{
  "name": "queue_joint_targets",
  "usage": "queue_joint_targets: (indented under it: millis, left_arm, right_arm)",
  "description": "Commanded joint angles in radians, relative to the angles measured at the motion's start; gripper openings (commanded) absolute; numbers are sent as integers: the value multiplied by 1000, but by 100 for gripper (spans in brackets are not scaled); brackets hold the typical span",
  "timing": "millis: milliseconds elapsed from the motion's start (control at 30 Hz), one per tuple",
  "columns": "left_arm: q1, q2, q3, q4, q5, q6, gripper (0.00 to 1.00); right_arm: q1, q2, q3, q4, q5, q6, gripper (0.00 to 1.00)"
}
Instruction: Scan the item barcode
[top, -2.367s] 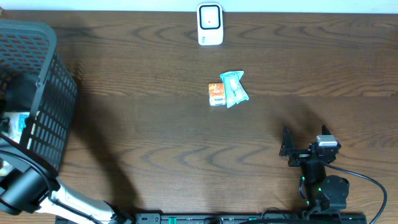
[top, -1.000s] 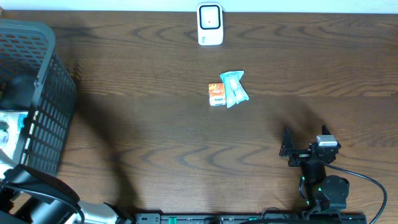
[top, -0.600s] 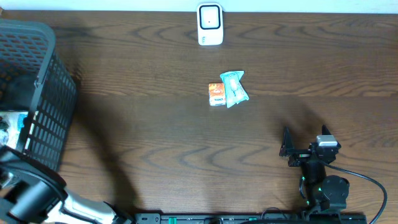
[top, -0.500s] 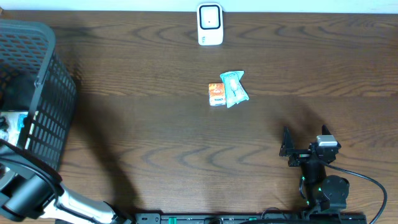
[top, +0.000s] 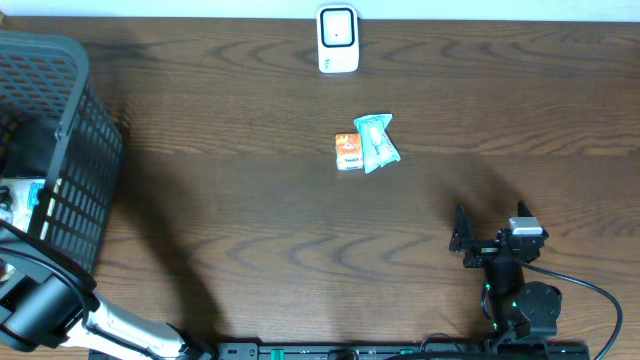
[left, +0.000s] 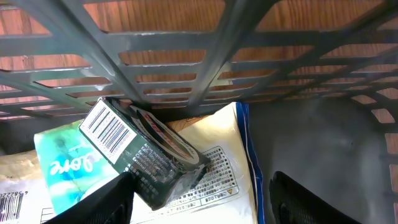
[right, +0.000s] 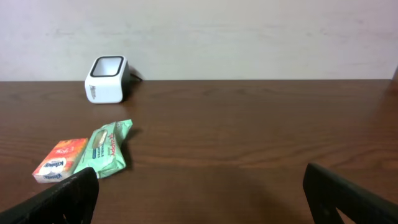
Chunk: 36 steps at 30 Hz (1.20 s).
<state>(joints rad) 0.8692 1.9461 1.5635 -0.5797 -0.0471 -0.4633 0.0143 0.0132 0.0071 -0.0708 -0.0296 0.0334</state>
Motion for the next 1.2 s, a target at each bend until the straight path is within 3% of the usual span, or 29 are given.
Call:
queue_joint_targets:
  millis: [0,700,1000,1167]
  left_arm:
    - [5,14,-4,-2,2,10,68]
    - [5,-83,-2,-84,0,11,68]
    - [5,-83,-2,-251,-239,11,69]
    - [5,-78,-21,-287,-278,24,69]
  right_arm:
    - [-6,-2,-2,-4,1,7,99]
    - [-6,-2,-2,-4,1,7,99]
    - [-6,-2,-2,-4,1,7,99]
    - [-6,-2,-2,-4,1,7,99]
